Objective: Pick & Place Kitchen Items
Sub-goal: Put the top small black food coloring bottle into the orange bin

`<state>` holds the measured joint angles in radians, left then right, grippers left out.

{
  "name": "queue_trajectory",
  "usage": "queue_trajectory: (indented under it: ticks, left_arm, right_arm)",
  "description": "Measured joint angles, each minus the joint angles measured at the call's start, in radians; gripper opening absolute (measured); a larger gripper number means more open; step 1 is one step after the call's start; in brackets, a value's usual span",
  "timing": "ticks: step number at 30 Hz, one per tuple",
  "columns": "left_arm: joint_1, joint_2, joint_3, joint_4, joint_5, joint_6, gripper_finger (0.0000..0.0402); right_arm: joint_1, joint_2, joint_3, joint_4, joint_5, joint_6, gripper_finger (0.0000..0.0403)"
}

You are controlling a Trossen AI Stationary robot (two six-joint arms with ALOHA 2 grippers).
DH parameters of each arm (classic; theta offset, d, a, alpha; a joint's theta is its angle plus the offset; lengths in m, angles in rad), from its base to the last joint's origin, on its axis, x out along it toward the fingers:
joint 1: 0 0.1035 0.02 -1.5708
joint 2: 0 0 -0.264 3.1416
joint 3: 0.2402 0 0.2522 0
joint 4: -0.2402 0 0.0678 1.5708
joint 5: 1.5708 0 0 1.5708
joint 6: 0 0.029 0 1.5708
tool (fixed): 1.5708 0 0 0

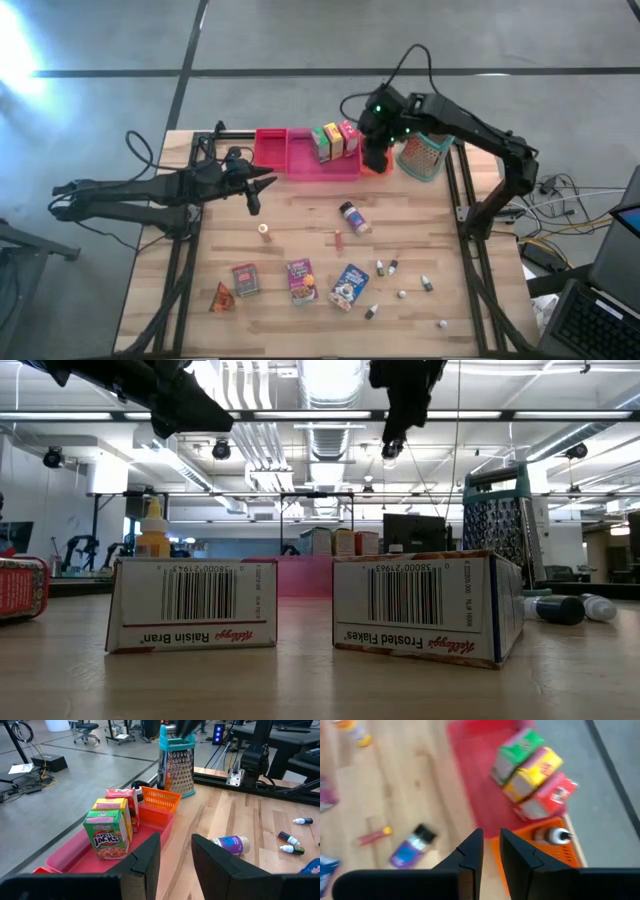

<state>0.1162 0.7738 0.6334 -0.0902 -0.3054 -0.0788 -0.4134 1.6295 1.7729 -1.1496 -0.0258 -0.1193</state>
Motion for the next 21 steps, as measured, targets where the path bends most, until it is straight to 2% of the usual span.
queue_trajectory:
  ticks: [8,18,21]
  left_arm:
    - [0.0,0.0,0.0,0.0,0.0,0.0,0.0116]
    - [0.0,0.0,0.0,0.0,0.0,0.0,0.0116]
    - [0.0,0.0,0.0,0.0,0.0,0.0,0.0116]
  right_arm:
    - [0.165,-0.003,0.0,-0.033,0.009,0.039,0.0043]
    - [0.346,-0.008,-0.002,-0.144,0.205,0.142,0.0057]
    - [0.38,-0.023,-0.007,-0.164,0.212,0.2,0.0062]
